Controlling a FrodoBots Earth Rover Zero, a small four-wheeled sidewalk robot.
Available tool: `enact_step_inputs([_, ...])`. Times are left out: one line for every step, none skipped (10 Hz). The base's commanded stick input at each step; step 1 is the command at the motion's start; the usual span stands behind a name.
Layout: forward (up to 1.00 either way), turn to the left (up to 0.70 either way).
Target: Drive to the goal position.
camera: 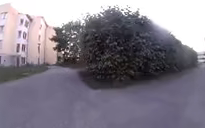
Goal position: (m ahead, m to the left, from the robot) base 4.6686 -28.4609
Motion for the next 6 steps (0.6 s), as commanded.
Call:
enact_step_inputs([0.00, -0.42])
enact_step_inputs([0.00, -0.17])
enact_step_inputs([0.00, 0.00])
enact_step_inputs([0.00, 0.00])
enact_step_inputs([0.00, 0.00])
enact_step_inputs([0.00, 0.00])
